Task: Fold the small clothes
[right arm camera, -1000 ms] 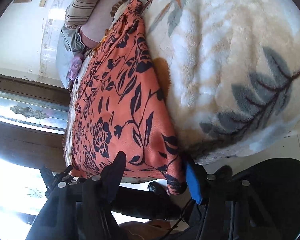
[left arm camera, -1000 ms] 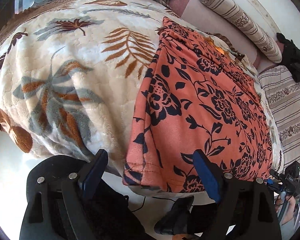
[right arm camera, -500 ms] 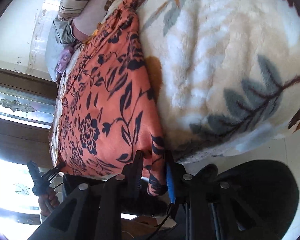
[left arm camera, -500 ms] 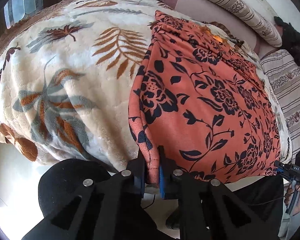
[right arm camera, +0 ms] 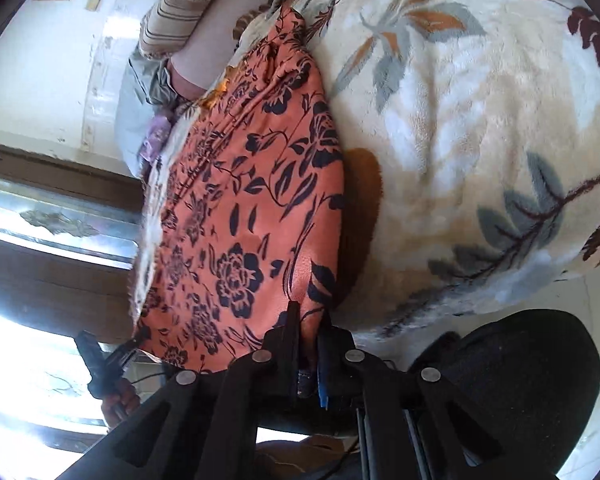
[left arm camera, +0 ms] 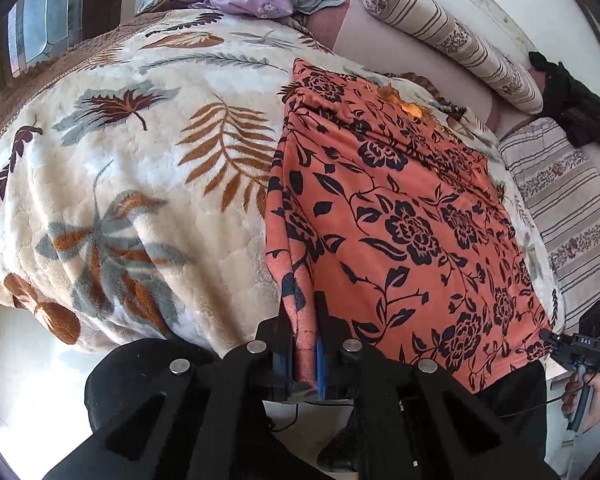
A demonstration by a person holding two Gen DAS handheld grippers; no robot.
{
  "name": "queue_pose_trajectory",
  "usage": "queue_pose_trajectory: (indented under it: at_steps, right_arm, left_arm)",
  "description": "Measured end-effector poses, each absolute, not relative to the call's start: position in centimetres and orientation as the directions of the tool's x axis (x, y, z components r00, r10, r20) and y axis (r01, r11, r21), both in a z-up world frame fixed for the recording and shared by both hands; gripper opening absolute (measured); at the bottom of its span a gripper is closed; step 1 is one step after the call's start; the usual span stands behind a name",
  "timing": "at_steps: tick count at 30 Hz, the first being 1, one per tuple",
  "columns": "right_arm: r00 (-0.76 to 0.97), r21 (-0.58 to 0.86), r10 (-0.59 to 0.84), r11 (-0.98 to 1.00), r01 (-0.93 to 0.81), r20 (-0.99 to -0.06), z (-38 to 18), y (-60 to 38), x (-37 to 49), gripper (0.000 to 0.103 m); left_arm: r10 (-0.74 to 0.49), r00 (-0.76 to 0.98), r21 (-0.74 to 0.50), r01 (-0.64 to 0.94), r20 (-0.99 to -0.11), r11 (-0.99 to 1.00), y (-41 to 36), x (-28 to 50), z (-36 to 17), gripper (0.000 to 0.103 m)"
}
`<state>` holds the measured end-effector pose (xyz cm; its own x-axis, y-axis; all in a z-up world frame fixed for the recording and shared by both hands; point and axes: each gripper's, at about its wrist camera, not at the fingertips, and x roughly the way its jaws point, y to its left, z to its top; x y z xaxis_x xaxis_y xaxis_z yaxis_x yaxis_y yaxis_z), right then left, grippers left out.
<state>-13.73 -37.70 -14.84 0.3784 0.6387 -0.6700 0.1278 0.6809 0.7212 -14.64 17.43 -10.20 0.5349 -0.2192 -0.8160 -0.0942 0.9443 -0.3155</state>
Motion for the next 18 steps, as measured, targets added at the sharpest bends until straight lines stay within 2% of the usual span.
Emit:
queue_pose_trajectory:
  at_steps: [4, 7, 10, 12, 15, 18]
  right_arm:
    - [0.355, 0.755, 0.673, 0.628, 0.190, -0.649, -17.2, -38.0, -13.4, 0.007]
    - [0.410, 0.813, 0.715, 0.565, 0.136, -0.566, -14.7, -37.7, -13.5, 0.007]
    - [0.461, 0.829, 0.722, 0.556, 0.057, -0.516, -11.4, -37.7, -12.9, 0.007]
    - [0.453, 0.819, 0.716, 0.571, 0.057, -0.531, -11.8, -37.7, -12.3, 0.007]
    - [0.392, 0.810, 0.717, 0.562, 0.165, -0.577, -16.0, -37.7, -11.8, 0.007]
    - [0.380, 0.816, 0.725, 0.542, 0.202, -0.575, -17.5, -37.6, -12.0, 0.007]
  left_arm:
    - [-0.193, 0.467, -0.282, -0.129, -0.863, 0.951, 17.5, -13.7, -12.4, 0.008]
    - [-0.229, 0.550, -0.325, -0.083, -0.803, 0.942, 17.4, -14.8, -9.5, 0.008]
    - [-0.215, 0.601, -0.306, -0.053, -0.770, 0.950, 17.2, -14.7, -7.3, 0.008]
    - [-0.207, 0.557, -0.304, -0.087, -0.805, 0.949, 17.8, -13.6, -9.2, 0.008]
    - [-0.194, 0.444, -0.292, -0.165, -0.875, 0.942, 18.5, -12.9, -13.7, 0.008]
    - [-0.199, 0.451, -0.290, -0.141, -0.870, 0.947, 18.2, -13.1, -13.4, 0.008]
